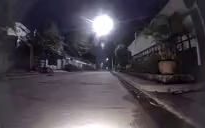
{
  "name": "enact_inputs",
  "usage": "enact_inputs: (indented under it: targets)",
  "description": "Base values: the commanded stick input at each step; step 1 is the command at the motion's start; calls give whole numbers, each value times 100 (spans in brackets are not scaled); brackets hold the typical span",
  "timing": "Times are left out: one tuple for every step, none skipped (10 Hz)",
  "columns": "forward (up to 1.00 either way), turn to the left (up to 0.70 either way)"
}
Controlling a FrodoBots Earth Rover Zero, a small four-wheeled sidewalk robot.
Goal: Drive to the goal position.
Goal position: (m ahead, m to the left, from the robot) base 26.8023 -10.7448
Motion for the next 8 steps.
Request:
enact_inputs:
  targets:
    - [70, 0]
    - [70, 0]
    - [70, 0]
    - [70, 0]
    - [70, 0]
    - [70, 0]
    - [70, 0]
    - [70, 0]
